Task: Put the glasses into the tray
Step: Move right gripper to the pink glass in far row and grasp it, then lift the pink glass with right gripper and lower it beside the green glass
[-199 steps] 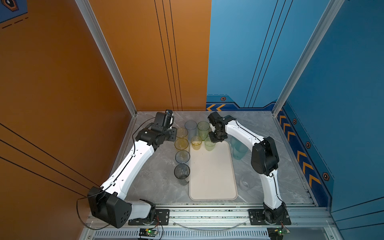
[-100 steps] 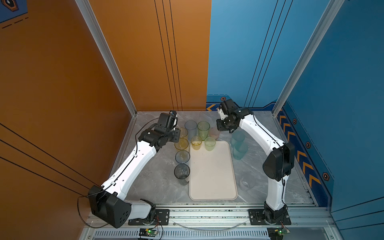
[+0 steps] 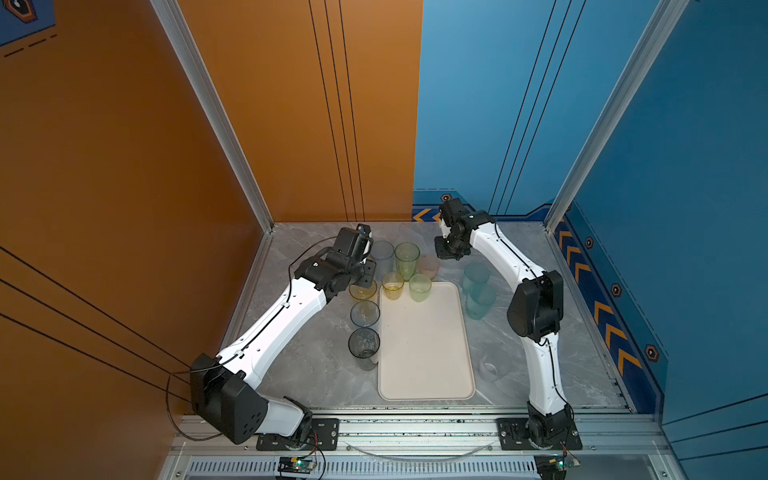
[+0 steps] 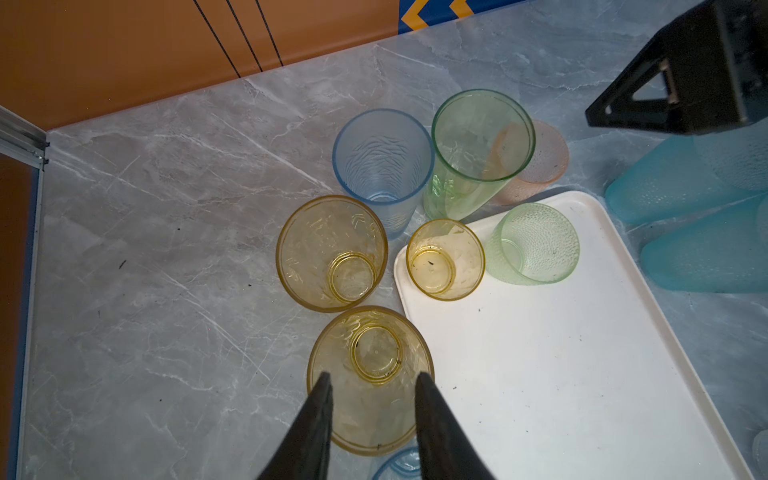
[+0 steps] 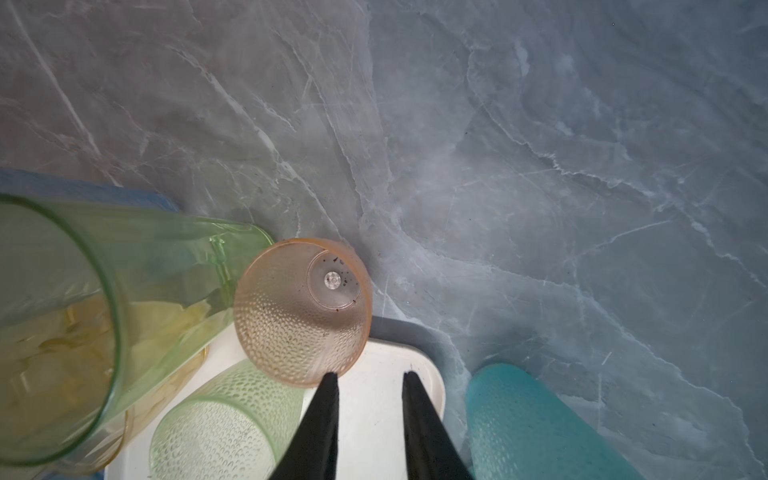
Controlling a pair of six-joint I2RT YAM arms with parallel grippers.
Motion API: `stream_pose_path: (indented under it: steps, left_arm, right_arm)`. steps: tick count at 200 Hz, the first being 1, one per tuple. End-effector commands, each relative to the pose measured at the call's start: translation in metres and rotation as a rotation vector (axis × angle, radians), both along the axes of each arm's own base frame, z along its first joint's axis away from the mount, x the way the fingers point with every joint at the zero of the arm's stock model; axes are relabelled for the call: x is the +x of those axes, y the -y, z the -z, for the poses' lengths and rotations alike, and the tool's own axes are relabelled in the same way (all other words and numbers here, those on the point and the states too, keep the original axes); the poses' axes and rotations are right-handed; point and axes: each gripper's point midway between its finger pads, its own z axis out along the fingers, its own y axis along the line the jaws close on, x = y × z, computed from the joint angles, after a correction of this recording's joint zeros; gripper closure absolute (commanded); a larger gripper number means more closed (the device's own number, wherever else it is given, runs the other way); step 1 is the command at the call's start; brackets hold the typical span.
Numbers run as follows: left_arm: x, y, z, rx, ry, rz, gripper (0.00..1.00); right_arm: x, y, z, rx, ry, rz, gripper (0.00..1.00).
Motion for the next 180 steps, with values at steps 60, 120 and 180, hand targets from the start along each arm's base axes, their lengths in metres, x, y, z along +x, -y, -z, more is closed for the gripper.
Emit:
stream_pose_path:
  steps: [60,120,180]
  left_arm:
    - [0.008,0.006,-0.011,-0.017,0.023,0.009,0.65]
    - [0.009,0.001,-0.011,-0.016,0.022,0.003,0.64]
    - [0.010,0.000,-0.007,-0.014,0.013,0.001,0.65]
  right_arm:
    - [0.007,0.001,0.015,-0.034,-0.036,0.003,0.74]
    - [0.011,0.000,0.026,-0.057,-0.049,0.001,0.74]
    - [0.011,-0.002,0.037,-0.069,-0.069,-0.004,0.75]
